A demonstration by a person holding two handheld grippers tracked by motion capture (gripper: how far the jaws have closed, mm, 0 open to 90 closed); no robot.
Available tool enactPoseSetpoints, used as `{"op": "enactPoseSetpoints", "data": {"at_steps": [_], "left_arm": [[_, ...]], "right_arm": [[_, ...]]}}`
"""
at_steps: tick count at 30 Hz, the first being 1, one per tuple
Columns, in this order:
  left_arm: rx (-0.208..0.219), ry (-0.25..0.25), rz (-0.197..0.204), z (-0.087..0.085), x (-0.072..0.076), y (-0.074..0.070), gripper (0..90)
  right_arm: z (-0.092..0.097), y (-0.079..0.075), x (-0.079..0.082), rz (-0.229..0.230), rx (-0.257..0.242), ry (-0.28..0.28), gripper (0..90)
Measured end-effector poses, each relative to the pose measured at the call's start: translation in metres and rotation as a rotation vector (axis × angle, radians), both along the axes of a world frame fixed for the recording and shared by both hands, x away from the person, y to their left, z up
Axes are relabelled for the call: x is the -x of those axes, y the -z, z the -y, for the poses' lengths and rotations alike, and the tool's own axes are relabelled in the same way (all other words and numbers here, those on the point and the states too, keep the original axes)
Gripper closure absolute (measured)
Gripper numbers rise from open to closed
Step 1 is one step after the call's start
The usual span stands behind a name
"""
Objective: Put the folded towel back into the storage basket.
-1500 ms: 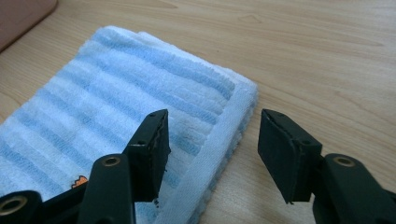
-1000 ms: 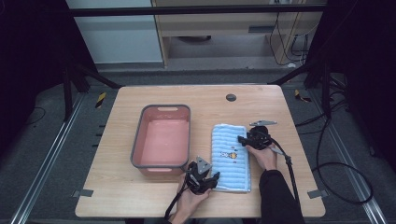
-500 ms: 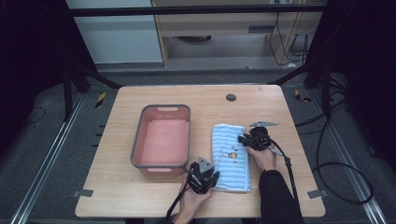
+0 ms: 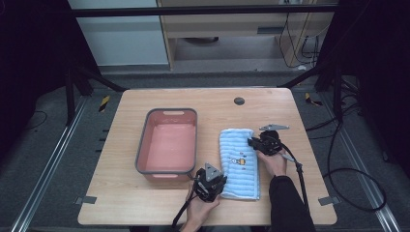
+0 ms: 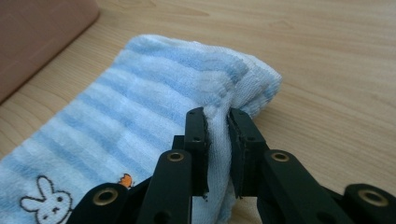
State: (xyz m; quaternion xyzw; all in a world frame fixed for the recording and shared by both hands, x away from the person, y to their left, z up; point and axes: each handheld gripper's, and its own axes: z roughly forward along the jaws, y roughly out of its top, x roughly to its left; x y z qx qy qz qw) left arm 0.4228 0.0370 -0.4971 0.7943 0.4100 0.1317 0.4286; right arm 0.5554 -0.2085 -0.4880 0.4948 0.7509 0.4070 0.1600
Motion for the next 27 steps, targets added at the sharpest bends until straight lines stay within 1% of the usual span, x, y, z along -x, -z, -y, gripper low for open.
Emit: {"op": "enactPoseSetpoints", "data": {"at_steps": [1, 3, 4, 5, 6, 7, 10, 15, 17, 18, 19, 20, 21, 25, 26, 27], "left_arm": [[-0.001, 0.006, 0.002, -0.001, 0.000, -0.002, 84.7], [0.009, 0.008, 0.008, -0.002, 0.001, -0.004, 84.7], [0.011, 0.009, 0.010, -0.003, 0.002, -0.006, 84.8], [0.013, 0.012, 0.012, -0.003, 0.002, -0.007, 84.7], [0.013, 0.012, 0.017, -0.004, 0.003, -0.009, 84.7], [0.021, 0.017, 0.021, -0.005, 0.003, -0.010, 84.7], [0.030, 0.018, 0.029, -0.007, 0.005, -0.015, 84.8], [0.047, 0.023, 0.043, -0.010, 0.007, -0.023, 84.8], [0.043, 0.019, 0.052, -0.010, 0.007, -0.026, 84.7], [0.039, 0.019, 0.056, -0.010, 0.007, -0.027, 84.7], [0.041, 0.019, 0.056, -0.010, 0.006, -0.028, 84.7], [0.042, 0.020, 0.056, -0.010, 0.006, -0.029, 84.7], [0.047, 0.021, 0.062, -0.011, 0.006, -0.030, 84.8], [0.059, 0.024, 0.074, -0.011, 0.008, -0.036, 84.8], [0.056, 0.028, 0.077, -0.012, 0.009, -0.037, 84.8], [0.059, 0.030, 0.080, -0.012, 0.009, -0.038, 84.8]], "right_arm": [[0.000, -0.005, 0.003, 0.019, 0.004, -0.006, 79.1], [-0.001, -0.007, 0.003, 0.026, 0.002, -0.008, 79.1], [-0.001, -0.013, 0.006, 0.042, -0.003, -0.012, 79.1], [-0.001, -0.015, 0.007, 0.050, -0.003, -0.014, 79.1], [-0.001, -0.015, 0.007, 0.050, -0.003, -0.014, 79.1], [-0.001, -0.019, 0.009, 0.060, -0.008, -0.013, 79.1], [0.000, -0.023, 0.010, 0.071, -0.003, -0.016, 79.1], [0.001, -0.032, 0.015, 0.093, -0.024, -0.006, 79.1], [0.001, -0.037, 0.016, 0.105, -0.018, -0.003, 79.1], [0.001, -0.037, 0.016, 0.105, -0.018, -0.003, 79.1], [0.000, -0.042, 0.017, 0.120, -0.017, -0.003, 79.1], [0.000, -0.042, 0.017, 0.120, -0.017, -0.003, 79.1], [-0.001, -0.045, 0.019, 0.135, -0.007, -0.004, 79.1], [-0.001, -0.051, 0.021, 0.149, 0.000, -0.002, 79.1], [-0.001, -0.053, 0.022, 0.159, -0.001, -0.004, 79.1], [-0.001, -0.055, 0.022, 0.160, -0.003, -0.001, 79.1]]}}
